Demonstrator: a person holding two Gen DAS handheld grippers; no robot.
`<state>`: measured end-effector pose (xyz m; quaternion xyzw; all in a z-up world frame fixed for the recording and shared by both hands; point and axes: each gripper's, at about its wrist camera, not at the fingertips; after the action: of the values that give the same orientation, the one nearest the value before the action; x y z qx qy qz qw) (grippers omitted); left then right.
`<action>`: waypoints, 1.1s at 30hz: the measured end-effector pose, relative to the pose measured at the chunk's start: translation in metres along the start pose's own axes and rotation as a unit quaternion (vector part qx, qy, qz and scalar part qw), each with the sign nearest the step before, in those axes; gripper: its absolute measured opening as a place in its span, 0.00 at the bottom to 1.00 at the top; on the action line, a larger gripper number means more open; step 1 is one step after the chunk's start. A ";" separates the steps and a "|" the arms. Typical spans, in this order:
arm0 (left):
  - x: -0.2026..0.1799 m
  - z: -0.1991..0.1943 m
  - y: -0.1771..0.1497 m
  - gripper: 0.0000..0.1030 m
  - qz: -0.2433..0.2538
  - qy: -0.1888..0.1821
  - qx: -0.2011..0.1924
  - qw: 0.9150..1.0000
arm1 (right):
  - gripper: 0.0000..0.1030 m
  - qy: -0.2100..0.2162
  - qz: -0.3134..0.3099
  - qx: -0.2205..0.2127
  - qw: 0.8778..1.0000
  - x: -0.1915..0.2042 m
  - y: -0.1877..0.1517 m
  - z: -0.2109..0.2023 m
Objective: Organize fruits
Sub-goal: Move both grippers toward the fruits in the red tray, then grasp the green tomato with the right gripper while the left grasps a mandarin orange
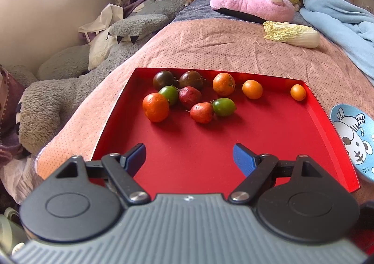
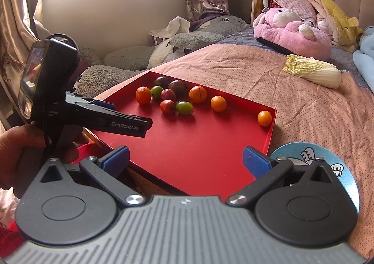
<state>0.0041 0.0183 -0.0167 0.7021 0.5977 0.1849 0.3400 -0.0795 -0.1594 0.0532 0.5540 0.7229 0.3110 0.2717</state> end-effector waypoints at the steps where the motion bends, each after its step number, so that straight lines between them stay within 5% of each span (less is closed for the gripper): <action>1: 0.002 0.000 0.000 0.81 -0.001 0.001 -0.001 1.000 | 1.00 -0.003 0.001 0.001 1.000 -0.002 0.001 0.003; 5: 0.009 0.003 -0.001 0.80 -0.002 0.003 -0.001 1.000 | 0.99 -0.010 0.004 0.008 1.000 -0.009 0.006 0.020; 23: 0.039 0.033 0.023 0.73 -0.009 0.015 0.008 1.000 | 0.63 0.009 -0.038 0.049 0.998 0.016 0.048 0.143; 26: 0.042 0.041 0.026 0.66 -0.005 0.020 0.015 1.000 | 0.55 0.015 -0.049 0.061 0.997 0.021 0.056 0.165; 33: 0.047 0.056 0.032 0.65 -0.010 0.016 0.030 0.999 | 0.55 0.019 -0.096 0.073 0.993 0.039 0.065 0.206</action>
<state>0.0744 0.0475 -0.0408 0.7028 0.6154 0.1745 0.3111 0.1039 -0.0782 -0.0352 0.4947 0.7983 0.2403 0.2454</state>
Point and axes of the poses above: each gripper's, at about its wrist camera, not at the fingertips, and z roughly the way its jaws point, x to its left, y to its top, and after that the axes turned 12 degrees about -y, right-handed
